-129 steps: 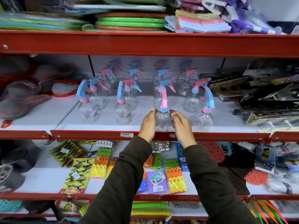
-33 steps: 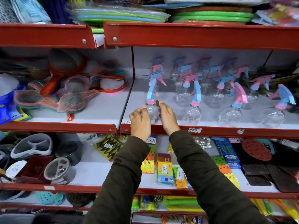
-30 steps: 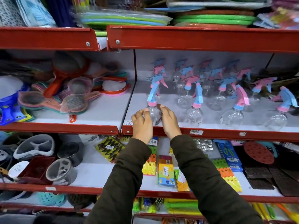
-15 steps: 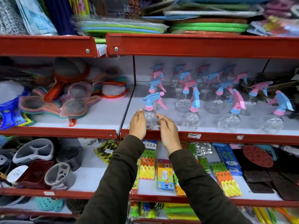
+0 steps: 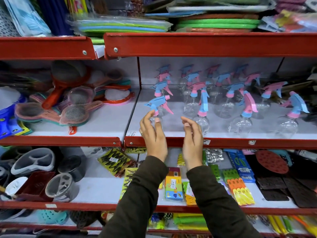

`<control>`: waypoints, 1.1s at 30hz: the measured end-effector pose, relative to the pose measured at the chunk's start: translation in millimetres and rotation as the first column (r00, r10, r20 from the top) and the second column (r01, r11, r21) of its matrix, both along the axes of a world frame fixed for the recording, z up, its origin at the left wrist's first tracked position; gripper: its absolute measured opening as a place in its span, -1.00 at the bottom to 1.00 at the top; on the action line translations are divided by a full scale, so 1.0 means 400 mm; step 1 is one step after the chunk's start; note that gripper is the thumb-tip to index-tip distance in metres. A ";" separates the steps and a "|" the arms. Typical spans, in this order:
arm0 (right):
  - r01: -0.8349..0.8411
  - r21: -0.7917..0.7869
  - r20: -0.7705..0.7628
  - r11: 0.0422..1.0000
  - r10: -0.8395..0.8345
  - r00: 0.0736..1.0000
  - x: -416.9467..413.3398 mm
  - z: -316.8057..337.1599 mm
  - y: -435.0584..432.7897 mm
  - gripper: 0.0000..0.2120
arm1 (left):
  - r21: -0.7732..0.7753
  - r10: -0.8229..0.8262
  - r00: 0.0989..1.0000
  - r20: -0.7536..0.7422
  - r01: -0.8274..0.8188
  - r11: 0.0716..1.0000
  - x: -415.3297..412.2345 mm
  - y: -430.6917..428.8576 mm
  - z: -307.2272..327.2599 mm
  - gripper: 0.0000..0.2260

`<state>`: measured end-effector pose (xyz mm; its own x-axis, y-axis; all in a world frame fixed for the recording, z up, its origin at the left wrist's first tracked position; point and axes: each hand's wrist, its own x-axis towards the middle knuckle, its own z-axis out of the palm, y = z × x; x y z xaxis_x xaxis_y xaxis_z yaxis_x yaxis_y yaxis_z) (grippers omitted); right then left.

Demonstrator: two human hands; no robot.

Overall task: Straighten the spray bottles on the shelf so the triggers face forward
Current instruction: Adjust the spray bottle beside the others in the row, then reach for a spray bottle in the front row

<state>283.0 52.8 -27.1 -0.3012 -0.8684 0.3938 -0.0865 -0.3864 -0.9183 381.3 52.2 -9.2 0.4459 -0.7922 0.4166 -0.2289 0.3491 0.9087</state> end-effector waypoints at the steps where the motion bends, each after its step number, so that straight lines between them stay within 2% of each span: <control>1: 0.033 -0.015 0.016 0.999 -0.032 0.999 -0.022 0.003 0.003 -0.76 | -0.033 -0.038 0.999 -0.018 0.037 0.999 -0.022 0.008 0.000 -0.65; 4: 0.145 -0.039 0.031 0.989 -0.144 0.989 -0.097 0.010 -0.001 -0.77 | -0.052 -0.153 0.988 -0.002 0.153 0.987 -0.083 0.014 -0.005 -0.69; 6: 0.176 -0.003 0.031 0.984 -0.176 0.984 -0.148 0.012 -0.021 -0.77 | 0.020 -0.232 0.971 0.056 0.232 0.973 -0.123 0.006 -0.008 -0.68; 8: 0.150 0.075 0.028 0.986 -0.153 0.988 -0.189 0.016 -0.051 -0.73 | 0.130 -0.304 0.949 0.081 0.292 0.947 -0.161 -0.004 -0.008 -0.66; 10: 0.062 0.142 -0.004 0.988 -0.062 0.998 -0.221 0.022 -0.082 -0.67 | 0.212 -0.344 0.937 0.060 0.325 0.922 -0.201 -0.014 -0.005 -0.62; 13: -0.078 0.221 -0.041 0.972 0.089 0.995 -0.244 0.026 -0.113 -0.62 | 0.297 -0.341 0.939 0.038 0.315 0.901 -0.242 -0.026 0.000 -0.58; 16: -0.134 0.251 -0.058 0.959 0.153 0.987 -0.267 0.026 -0.119 -0.59 | 0.335 -0.317 0.948 0.020 0.293 0.896 -0.265 -0.036 0.008 -0.57; 18: -0.130 0.244 -0.064 0.961 0.150 0.987 -0.278 0.024 -0.112 -0.58 | 0.358 -0.319 0.948 0.021 0.290 0.887 -0.270 -0.052 0.013 -0.57; 22: -0.105 0.229 -0.062 0.968 0.122 0.991 -0.289 0.015 -0.088 -0.69 | 0.390 -0.342 0.940 0.011 0.311 0.867 -0.262 -0.079 0.025 -0.54; 26: -0.088 0.217 -0.068 0.972 0.105 0.992 -0.300 0.003 -0.074 -0.71 | 0.369 -0.346 0.937 -0.056 0.341 0.865 -0.251 -0.096 0.037 -0.62; 29: -0.059 0.218 -0.085 0.974 0.080 0.993 -0.300 0.007 -0.082 -0.71 | 0.337 -0.285 0.956 -0.074 0.293 0.895 -0.249 -0.093 0.032 -0.62; 33: -0.110 0.242 -0.100 0.964 0.138 0.985 -0.291 0.011 -0.101 -0.66 | 0.339 -0.256 0.965 -0.061 0.262 0.904 -0.254 -0.079 0.024 -0.61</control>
<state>166.6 12.3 -22.7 -0.1499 -0.9683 0.1998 -0.1617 -0.1754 -0.9711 279.7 20.4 0.6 0.2099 -0.9731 0.0947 -0.1581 0.0618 0.9855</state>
